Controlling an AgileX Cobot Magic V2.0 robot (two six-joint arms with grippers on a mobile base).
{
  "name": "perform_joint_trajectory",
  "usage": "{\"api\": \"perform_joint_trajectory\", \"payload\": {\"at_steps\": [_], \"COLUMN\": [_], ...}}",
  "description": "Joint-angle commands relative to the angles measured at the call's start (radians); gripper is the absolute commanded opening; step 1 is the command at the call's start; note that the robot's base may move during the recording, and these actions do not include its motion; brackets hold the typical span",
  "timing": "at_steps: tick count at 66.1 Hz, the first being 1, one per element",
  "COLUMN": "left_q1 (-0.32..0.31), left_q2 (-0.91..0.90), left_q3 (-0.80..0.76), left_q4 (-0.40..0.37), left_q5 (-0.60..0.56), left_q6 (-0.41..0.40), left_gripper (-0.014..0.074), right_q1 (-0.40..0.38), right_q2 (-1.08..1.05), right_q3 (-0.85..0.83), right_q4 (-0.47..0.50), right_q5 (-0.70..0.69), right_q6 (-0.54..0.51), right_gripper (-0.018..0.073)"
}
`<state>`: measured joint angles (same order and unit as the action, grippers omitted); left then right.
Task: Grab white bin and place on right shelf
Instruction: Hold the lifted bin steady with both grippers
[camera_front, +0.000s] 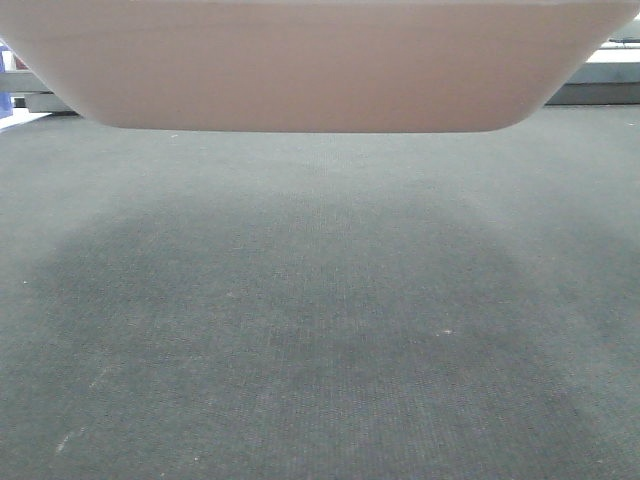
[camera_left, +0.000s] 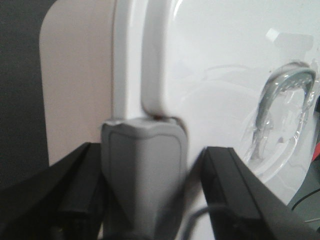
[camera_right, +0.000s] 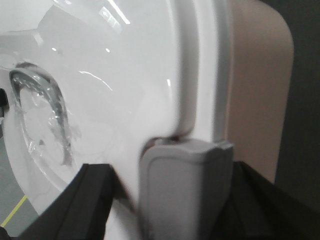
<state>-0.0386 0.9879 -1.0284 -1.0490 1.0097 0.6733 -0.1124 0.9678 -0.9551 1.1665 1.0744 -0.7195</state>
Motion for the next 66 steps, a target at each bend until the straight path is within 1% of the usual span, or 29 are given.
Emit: {"api": "perform_joint_trajectory", "payload": {"at_steps": [1,26,66], "left_q1": [-0.031,-0.031,-0.031], "left_q2": [-0.017,-0.017,-0.017], "left_q3": [-0.035,-0.035,-0.035], "left_q4": [-0.151,-0.151,-0.157], "left_q5": [0.04,0.04,0.04], "left_q6": [0.008,0.008,0.008], "left_gripper": [0.0251,0.025,0.025], "right_q1": [0.026,0.026,0.026], "right_q2": [-0.024,-0.024,-0.024], "right_q3": [-0.037,-0.037,-0.037], "right_q4": [0.245,0.245,0.245], "right_q5": [0.252,0.213,0.211], "right_q6": [-0.008,-0.008,-0.008], "right_gripper": [0.0485,0.0485,0.0485]}}
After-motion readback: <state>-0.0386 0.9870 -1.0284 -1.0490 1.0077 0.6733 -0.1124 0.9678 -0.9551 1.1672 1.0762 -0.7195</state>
